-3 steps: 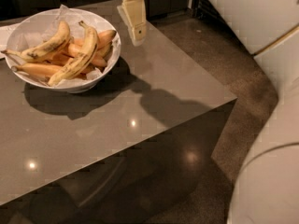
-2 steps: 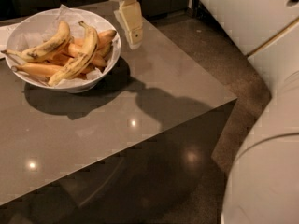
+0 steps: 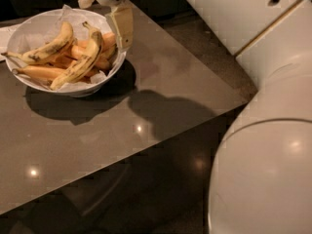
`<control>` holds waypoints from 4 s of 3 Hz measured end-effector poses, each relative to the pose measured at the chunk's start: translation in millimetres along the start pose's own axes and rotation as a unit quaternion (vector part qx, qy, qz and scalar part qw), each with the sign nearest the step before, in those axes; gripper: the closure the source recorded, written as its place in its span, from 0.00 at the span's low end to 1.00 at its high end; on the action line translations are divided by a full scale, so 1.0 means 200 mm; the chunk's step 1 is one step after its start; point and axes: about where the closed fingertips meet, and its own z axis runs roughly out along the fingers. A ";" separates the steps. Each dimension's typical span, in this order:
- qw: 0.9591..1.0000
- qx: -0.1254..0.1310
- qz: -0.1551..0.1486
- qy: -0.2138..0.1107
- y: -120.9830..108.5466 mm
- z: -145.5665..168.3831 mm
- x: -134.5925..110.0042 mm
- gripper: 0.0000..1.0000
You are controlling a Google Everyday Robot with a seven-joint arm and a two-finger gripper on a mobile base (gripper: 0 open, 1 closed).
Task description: Pick banana from white bowl
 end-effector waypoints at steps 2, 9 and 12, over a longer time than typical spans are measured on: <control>1.000 -0.009 -0.019 -0.010 -0.08 0.06 -0.04 0.29; 0.996 -0.069 -0.042 -0.042 -0.08 0.36 -0.13 0.40; 0.995 -0.082 -0.025 -0.056 -0.03 0.43 -0.15 0.59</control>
Offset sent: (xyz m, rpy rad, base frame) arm 0.0040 0.0155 -0.0074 -0.0523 0.0617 0.0613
